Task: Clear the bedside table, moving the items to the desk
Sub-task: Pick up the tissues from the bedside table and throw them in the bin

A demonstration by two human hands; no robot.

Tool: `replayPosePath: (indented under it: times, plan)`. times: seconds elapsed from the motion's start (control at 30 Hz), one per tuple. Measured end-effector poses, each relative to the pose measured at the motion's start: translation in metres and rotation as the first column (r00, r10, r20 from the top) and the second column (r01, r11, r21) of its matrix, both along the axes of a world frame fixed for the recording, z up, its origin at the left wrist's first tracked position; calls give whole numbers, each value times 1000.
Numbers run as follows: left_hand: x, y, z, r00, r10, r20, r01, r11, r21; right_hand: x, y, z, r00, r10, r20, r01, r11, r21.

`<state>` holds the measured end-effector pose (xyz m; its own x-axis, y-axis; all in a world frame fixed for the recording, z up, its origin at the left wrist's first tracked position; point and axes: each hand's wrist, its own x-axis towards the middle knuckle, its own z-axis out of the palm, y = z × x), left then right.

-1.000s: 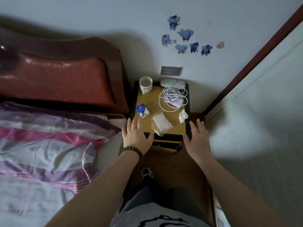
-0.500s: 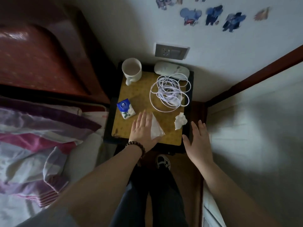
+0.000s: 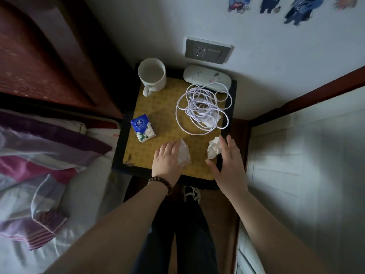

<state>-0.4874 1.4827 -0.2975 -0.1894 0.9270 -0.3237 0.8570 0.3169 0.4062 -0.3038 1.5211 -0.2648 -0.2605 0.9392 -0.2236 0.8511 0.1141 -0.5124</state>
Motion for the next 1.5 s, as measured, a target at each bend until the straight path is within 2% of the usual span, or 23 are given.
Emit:
replayPosePath:
  times: [0.23,0.4,0.67,0.87,1.03,1.13,1.23,1.37,1.5]
  plan:
    - [-7,2,12,990,105,96,-110,992,55,-5,15,-30,986,125,113,-119,991,-55]
    - [-16,-5,29,975,185,126,-195,978,73,1,20,-30,982,144,119,-148,989,19]
    - [-35,-31,108,888,438,140,-453,885,110,-41,30,57,964,247,-99,-240,968,76]
    - [-64,-91,186,675,713,188,-737,646,198,-104,9,134,852,478,-211,-465,878,112]
    - [-87,-167,221,477,859,187,-865,419,277,-167,-33,167,719,644,-262,-636,761,125]
    - [-92,-225,234,306,931,199,-923,238,303,-207,-77,181,591,760,-272,-758,638,137]
    - [-90,-278,241,167,964,209,-949,100,299,-235,-122,190,489,832,-263,-831,536,149]
    - [-71,-387,249,-53,977,205,-940,-118,320,-262,-225,206,302,920,-249,-922,348,169]
    - [-32,-508,251,-231,953,198,-870,-293,396,-271,-353,210,76,965,-253,-981,118,154]
